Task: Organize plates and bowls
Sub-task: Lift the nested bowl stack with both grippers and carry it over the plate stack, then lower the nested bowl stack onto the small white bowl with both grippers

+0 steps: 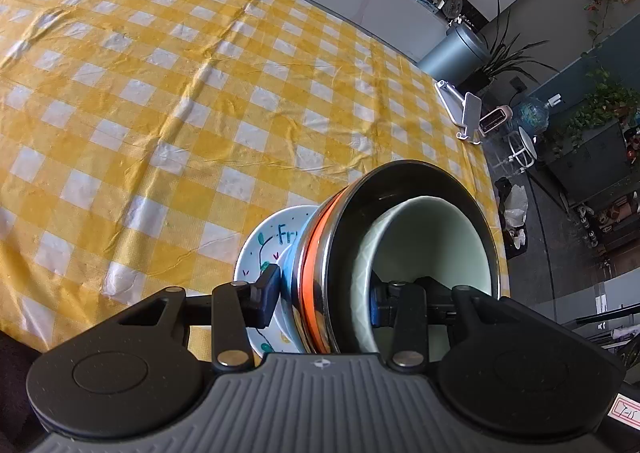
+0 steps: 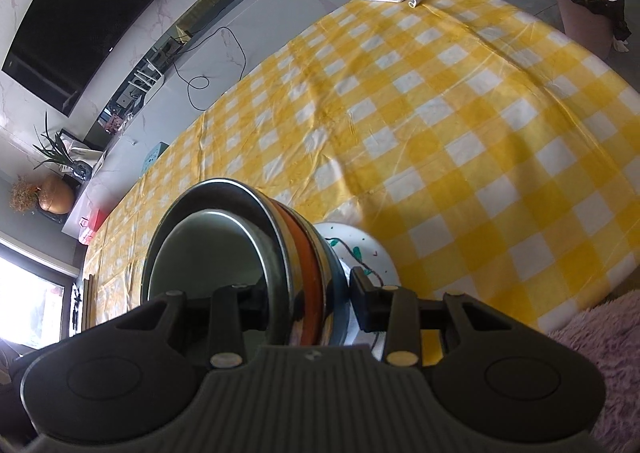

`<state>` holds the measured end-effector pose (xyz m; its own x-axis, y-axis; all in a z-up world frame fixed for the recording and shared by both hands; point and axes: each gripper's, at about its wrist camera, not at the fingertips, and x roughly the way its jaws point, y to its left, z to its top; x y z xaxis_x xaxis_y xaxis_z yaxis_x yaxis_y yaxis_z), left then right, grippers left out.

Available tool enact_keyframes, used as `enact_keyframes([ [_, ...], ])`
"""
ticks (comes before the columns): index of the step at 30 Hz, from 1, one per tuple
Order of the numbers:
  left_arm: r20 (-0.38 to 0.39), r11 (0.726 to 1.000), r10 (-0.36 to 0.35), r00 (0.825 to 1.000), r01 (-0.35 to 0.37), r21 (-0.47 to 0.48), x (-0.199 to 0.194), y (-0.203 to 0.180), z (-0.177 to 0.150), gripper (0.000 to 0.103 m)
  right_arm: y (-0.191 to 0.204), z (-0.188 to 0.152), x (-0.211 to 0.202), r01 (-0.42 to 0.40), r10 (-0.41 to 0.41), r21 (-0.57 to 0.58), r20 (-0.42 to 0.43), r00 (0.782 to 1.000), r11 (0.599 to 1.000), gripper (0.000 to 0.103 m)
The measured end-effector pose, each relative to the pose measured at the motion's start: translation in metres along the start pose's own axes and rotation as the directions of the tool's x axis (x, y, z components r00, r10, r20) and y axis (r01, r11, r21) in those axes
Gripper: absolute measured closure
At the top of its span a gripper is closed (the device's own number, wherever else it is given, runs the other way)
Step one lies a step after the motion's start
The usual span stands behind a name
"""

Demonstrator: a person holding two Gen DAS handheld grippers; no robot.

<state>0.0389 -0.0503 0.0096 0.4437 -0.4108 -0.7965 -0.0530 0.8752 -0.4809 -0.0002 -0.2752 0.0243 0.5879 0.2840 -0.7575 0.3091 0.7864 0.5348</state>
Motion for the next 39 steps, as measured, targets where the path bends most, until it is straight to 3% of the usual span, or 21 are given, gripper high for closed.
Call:
enact_keyframes([
  [19, -0.028, 1.0, 0.022, 0.999, -0.022, -0.002, 0.016, 0.002, -0.001, 0.057, -0.009, 0.001, 0.017, 0.018, -0.017, 0.015, -0.026, 1.0, 1.0, 0.066],
  [26, -0.025, 1.0, 0.026, 0.999, -0.026, 0.005, 0.017, 0.002, 0.0, 0.059, -0.009, 0.001, 0.017, 0.002, -0.002, 0.023, -0.025, 1.0, 1.0, 0.059],
  [29, -0.009, 1.0, 0.02, 1.0, -0.02, 0.004, 0.016, 0.002, 0.0, 0.057, -0.01, 0.001, 0.018, -0.005, 0.005, 0.023, -0.023, 1.0, 1.0, 0.055],
  [33, 0.017, 0.999, 0.031, 0.999, -0.031, 0.019, 0.012, 0.001, 0.001, 0.039, -0.009, 0.002, 0.017, 0.003, -0.003, 0.015, -0.01, 1.0, 1.0, 0.043],
  [39, 0.03, 0.999, 0.03, 0.999, -0.031, 0.037, 0.004, -0.002, 0.001, 0.038, -0.007, 0.002, 0.013, 0.009, -0.009, -0.006, 0.002, 1.0, 1.0, 0.036],
])
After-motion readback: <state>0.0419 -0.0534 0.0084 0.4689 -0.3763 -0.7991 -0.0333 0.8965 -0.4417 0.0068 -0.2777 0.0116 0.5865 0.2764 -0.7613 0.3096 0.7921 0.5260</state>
